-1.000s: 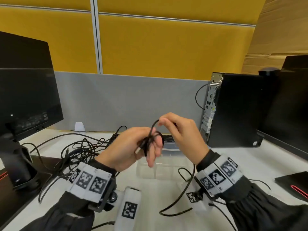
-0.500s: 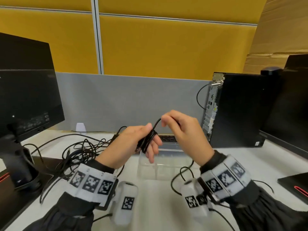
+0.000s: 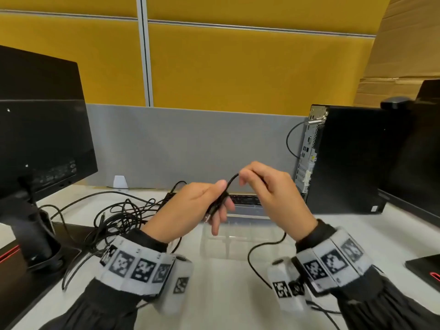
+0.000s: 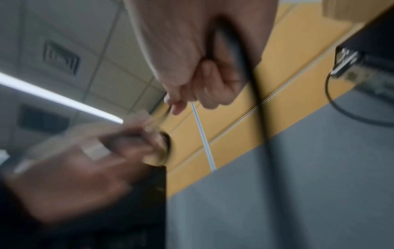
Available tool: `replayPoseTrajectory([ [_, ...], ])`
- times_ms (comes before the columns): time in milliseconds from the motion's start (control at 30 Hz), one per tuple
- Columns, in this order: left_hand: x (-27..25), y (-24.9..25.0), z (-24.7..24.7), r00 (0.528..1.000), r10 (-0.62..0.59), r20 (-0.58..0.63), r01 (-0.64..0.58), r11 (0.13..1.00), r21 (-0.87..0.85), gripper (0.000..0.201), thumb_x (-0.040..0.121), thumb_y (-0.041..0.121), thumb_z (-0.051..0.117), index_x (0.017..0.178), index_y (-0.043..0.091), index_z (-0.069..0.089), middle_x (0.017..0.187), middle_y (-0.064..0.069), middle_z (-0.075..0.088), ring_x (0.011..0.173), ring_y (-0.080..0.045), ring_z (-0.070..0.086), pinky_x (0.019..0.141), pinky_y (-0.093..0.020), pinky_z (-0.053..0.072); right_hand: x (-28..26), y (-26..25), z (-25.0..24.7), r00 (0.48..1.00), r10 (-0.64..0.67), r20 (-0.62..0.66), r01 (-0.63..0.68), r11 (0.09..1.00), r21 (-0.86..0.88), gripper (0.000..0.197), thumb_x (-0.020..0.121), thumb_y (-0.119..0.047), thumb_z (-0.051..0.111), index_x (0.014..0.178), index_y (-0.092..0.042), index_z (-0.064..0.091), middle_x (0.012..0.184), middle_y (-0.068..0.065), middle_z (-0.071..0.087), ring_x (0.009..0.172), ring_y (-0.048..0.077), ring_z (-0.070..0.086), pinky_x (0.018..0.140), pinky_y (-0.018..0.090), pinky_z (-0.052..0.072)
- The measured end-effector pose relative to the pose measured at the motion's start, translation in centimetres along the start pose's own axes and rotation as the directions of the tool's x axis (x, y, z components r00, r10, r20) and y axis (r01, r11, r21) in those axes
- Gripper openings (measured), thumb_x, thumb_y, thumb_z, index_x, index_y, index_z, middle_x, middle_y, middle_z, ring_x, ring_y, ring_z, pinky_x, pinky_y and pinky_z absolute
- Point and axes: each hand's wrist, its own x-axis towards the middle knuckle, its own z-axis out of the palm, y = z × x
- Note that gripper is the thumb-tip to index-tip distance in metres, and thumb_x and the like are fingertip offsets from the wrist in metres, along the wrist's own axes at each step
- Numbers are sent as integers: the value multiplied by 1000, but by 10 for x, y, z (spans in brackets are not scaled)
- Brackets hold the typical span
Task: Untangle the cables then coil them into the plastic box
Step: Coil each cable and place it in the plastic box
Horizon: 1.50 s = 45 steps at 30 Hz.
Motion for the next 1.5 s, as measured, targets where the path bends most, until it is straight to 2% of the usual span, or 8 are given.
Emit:
replayPoseTrajectory([
  [267,2,12,-3,957,88,-278,-230,812,-537,24,92,17,41,105,9,60,90,-5,72,84,-14,69,77,-19,52,-32,-2,23,767,39,641,-67,998,19,24,101,-28,36,93,-20,57,68,-24,50,68,-4,48,65,14,33],
  [400,5,-4,0,947,122,-296,-160,981,-108,24,87,29,47,92,40,68,114,0,66,112,-9,59,99,-26,44,-28,-17,14,860,-85,504,103,995,-8,24,101,-30,36,89,-22,56,60,-16,46,58,1,44,59,19,32],
  [567,2,3,1,1000,-25,-11,23,987,-159,38,96,34,38,86,8,64,70,-7,69,62,-15,63,71,-25,48,-3,-3,10,991,-132,31,134,989,-63,24,96,-32,40,88,-21,60,72,-12,59,64,0,51,65,24,44],
  [667,-7,21,-2,997,-42,66,67,895,-441,44,91,39,40,76,6,65,52,-3,59,45,-14,51,55,-17,42,1,11,12,985,39,169,-24,996,-90,31,96,-48,28,87,-32,54,70,-5,55,64,10,49,69,40,47],
  [800,-3,25,-6,979,44,-197,-175,670,-721,29,83,17,44,93,3,68,77,-6,71,69,-11,68,67,-17,53,-16,10,14,807,97,583,-121,993,3,30,102,-31,30,98,-17,56,69,-31,54,64,-6,48,63,14,36],
  [967,8,-5,-10,940,98,-327,-136,986,-94,23,97,13,45,97,19,68,111,3,68,117,-6,55,103,-28,40,-28,-16,12,796,-5,606,66,995,-78,26,101,-34,33,90,-22,53,61,-11,45,57,5,43,59,23,35],
  [1167,-3,6,-1,996,-44,73,59,973,-223,40,94,32,45,82,0,65,61,-3,66,61,-13,63,72,-19,48,7,-1,3,996,-33,81,43,991,-125,32,92,-42,41,72,-21,54,59,-16,51,61,4,49,60,31,42],
  [1500,-2,30,-2,957,4,-290,-237,587,-774,32,80,20,47,65,11,73,52,3,53,39,-3,44,48,-13,43,-23,12,15,881,55,471,-86,995,45,27,101,-29,33,79,-19,45,61,-14,43,57,3,40,58,17,32],
])
